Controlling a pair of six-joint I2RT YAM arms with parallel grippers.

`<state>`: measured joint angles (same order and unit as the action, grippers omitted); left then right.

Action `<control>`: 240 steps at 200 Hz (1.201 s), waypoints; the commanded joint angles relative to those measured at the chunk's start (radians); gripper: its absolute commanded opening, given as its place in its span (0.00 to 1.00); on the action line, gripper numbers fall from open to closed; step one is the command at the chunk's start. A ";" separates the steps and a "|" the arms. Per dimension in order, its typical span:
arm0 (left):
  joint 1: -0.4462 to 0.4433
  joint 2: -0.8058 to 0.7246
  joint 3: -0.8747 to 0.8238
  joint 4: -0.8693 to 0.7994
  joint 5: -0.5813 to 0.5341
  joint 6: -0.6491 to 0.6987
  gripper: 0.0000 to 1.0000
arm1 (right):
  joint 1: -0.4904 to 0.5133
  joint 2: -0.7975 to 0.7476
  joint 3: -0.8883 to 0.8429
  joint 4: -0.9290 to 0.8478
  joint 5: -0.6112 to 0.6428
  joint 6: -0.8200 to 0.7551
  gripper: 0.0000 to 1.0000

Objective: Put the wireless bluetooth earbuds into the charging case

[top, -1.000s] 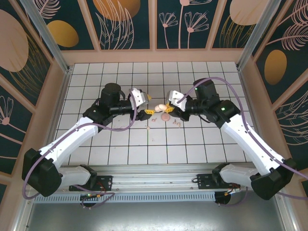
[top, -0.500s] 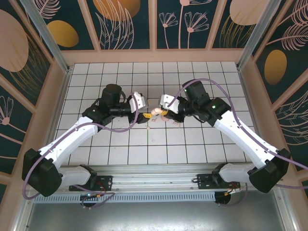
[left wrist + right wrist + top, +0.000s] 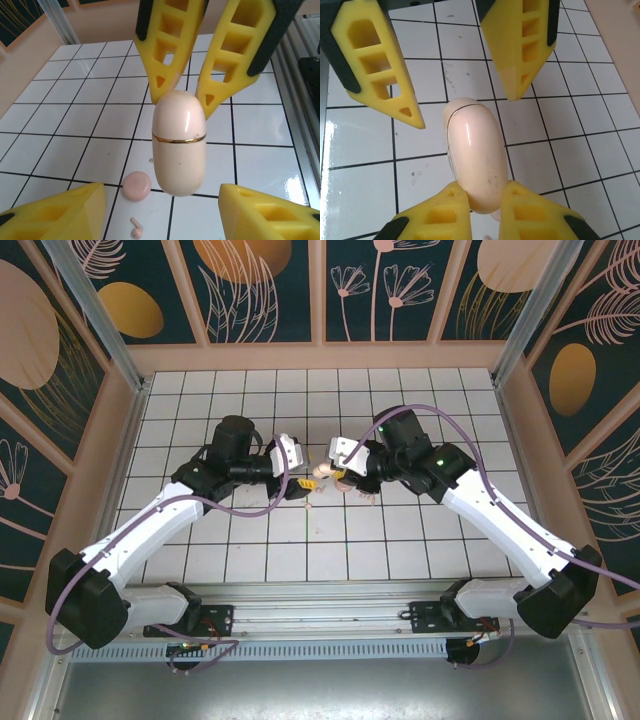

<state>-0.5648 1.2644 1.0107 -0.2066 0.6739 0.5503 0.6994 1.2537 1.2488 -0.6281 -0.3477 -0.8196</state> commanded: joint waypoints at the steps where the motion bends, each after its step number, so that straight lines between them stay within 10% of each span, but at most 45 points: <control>1: -0.002 0.001 0.029 -0.048 -0.010 0.052 0.61 | 0.008 -0.029 0.034 0.006 0.044 -0.031 0.15; 147: -0.002 -0.002 0.022 0.017 0.097 -0.010 0.50 | 0.054 0.024 0.055 0.038 0.004 -0.048 0.15; 240: -0.002 0.001 0.024 0.020 0.093 -0.016 0.23 | 0.058 0.012 0.038 0.070 0.002 -0.034 0.15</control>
<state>-0.5648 1.2644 1.0111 -0.2058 0.7506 0.5320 0.7479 1.2770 1.2701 -0.6067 -0.3325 -0.8581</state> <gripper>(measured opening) 0.258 0.154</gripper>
